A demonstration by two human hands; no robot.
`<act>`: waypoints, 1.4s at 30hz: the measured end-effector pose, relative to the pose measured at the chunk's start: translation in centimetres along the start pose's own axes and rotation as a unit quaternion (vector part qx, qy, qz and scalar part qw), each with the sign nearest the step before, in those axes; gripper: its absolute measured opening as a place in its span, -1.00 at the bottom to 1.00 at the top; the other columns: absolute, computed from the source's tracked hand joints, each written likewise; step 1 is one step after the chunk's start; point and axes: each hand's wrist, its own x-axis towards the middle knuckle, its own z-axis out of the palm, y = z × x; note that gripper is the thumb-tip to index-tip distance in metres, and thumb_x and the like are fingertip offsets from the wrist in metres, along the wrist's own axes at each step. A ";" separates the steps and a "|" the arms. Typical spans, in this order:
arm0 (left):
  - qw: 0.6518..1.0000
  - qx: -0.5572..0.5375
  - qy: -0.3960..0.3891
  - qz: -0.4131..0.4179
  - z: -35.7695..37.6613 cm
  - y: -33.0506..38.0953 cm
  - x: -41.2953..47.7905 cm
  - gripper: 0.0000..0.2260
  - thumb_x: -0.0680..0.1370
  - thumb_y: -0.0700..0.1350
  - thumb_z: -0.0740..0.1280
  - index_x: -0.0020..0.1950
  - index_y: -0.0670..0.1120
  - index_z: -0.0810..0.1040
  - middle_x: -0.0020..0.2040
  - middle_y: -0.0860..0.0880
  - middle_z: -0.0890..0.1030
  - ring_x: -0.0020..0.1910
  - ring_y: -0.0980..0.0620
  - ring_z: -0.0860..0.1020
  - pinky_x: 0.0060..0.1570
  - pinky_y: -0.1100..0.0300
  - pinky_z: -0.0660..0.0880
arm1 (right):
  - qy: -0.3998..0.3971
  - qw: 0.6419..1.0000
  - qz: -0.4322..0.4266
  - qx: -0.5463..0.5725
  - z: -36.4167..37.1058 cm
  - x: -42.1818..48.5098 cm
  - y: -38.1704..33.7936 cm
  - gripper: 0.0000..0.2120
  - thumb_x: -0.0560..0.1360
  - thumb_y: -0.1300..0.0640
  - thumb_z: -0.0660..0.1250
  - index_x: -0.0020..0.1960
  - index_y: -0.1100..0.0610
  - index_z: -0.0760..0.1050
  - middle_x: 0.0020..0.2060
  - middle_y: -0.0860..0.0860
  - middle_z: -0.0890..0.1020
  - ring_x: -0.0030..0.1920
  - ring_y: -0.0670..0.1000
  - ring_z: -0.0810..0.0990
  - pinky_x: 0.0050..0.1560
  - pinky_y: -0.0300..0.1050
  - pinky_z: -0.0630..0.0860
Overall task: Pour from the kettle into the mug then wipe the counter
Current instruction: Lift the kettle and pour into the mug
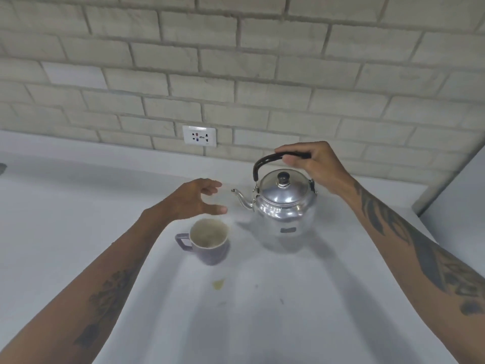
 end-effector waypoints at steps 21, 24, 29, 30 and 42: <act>1.000 0.017 0.000 -0.015 2.6 -6.1 -5.2 -0.53 0.24 0.03 0.62 -0.08 0.32 0.39 0.16 0.00 0.50 0.13 0.02 0.51 -0.07 0.20 0.59 | -0.169 0.946 -0.032 -0.274 7.1 0.4 -7.4 -0.81 0.50 0.14 0.41 0.09 0.01 0.69 0.02 -0.09 0.72 0.04 -0.16 0.63 0.16 -0.24 0.49; 1.000 0.024 0.012 -0.014 2.7 -6.6 -5.1 -0.50 0.23 0.07 0.61 0.00 0.31 0.41 0.17 0.03 0.51 0.15 0.03 0.51 0.12 0.07 0.55 | -0.173 0.942 -0.028 -0.288 7.2 0.5 -7.7 -0.81 0.50 0.14 0.41 0.09 0.01 0.69 0.01 -0.09 0.72 0.02 -0.15 0.63 0.15 -0.22 0.51; 0.999 0.034 0.013 -0.011 3.0 -7.3 -4.8 -0.38 0.23 0.09 0.61 0.21 0.14 0.44 0.17 0.06 0.50 0.16 0.04 0.50 0.17 0.06 0.51 | -0.182 0.933 -0.024 -0.311 7.2 0.8 -8.0 -0.82 0.49 0.11 0.42 0.07 -0.02 0.69 -0.02 -0.09 0.73 0.04 -0.08 0.64 0.19 -0.02 0.55; 0.999 0.035 0.013 -0.011 3.0 -7.4 -4.7 -0.36 0.23 0.09 0.61 0.24 0.12 0.44 0.17 0.06 0.50 0.16 0.05 0.50 0.17 0.07 0.51 | -0.182 0.932 -0.024 -0.313 7.2 0.8 -8.1 -0.82 0.50 0.11 0.42 0.07 -0.01 0.69 -0.03 -0.09 0.73 0.03 -0.07 0.64 0.18 -0.01 0.55; 1.000 0.022 0.012 -0.005 3.0 -8.0 -4.3 -0.37 0.20 0.12 0.61 0.20 0.18 0.44 0.14 0.11 0.51 0.15 0.08 0.51 0.16 0.06 0.53 | -0.190 0.924 -0.023 -0.332 7.4 1.3 -8.5 -0.83 0.49 0.09 0.42 0.06 -0.03 0.69 -0.07 -0.08 0.74 -0.01 -0.01 0.66 0.13 0.08 0.57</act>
